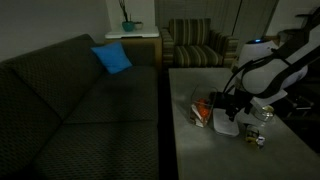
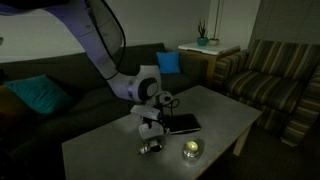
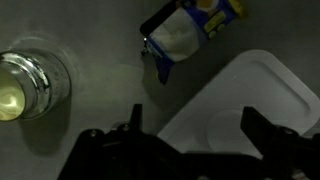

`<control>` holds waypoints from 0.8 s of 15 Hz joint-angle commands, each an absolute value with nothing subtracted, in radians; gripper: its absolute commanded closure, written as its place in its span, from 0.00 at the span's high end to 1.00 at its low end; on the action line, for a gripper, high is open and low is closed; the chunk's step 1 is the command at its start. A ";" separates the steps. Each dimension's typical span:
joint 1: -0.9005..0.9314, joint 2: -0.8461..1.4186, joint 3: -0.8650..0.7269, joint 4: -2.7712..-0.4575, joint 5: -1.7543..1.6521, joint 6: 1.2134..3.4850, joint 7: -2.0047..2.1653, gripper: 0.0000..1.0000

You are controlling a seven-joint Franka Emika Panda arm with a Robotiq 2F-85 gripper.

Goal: Press the button on the white lid then put the lid on the table then put the blue wrapper on the table and put it back in the storage container

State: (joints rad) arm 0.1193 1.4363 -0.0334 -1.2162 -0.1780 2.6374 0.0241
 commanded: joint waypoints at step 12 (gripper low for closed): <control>-0.049 1.371 0.145 -1.340 -0.153 2.618 -0.075 1.00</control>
State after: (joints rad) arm -0.0026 1.3854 0.1087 -1.3015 -0.1705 2.6318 -0.0355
